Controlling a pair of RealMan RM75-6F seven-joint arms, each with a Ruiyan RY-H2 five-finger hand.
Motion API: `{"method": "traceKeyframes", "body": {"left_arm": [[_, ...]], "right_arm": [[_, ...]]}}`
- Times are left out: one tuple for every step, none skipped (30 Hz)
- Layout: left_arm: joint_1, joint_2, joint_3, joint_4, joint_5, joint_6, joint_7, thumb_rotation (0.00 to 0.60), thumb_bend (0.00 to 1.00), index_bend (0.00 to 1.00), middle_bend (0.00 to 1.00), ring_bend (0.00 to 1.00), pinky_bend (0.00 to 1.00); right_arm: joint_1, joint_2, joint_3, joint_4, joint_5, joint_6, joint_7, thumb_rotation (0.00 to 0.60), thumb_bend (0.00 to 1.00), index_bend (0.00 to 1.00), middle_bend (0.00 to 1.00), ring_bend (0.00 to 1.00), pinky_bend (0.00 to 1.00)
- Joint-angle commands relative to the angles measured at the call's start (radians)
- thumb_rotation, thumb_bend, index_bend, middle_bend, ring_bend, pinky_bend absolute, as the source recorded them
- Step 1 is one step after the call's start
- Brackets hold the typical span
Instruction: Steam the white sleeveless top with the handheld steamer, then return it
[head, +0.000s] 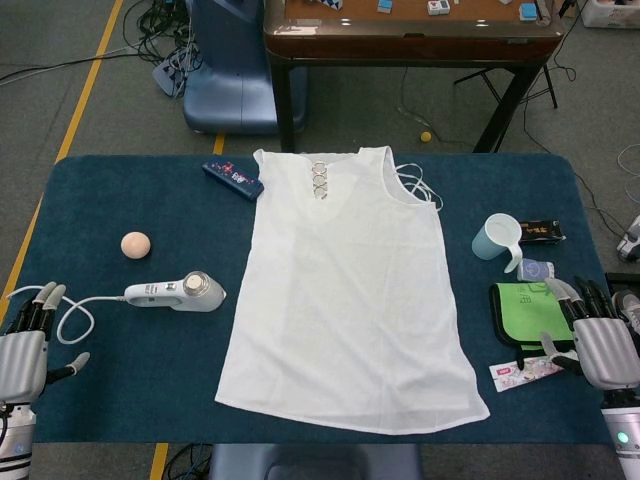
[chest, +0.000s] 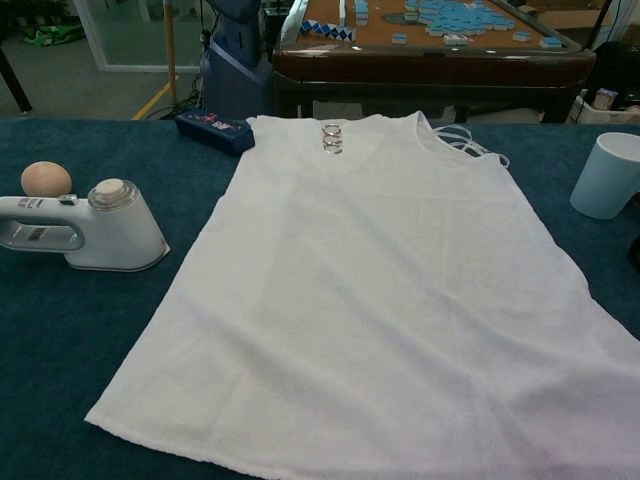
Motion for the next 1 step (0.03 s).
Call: {"method": "traceKeyframes", "body": {"left_arm": [[0.006,0.001,-0.005,-0.001,-0.006,-0.006,-0.002,0.6,0.08,0.08,0.08,0.1,0.29]], "right_arm": [[-0.001,-0.001,0.004,-0.001,-0.004,-0.009,0.002,0.6,0.41,0.0,0.15,0.02,0.02]]}}
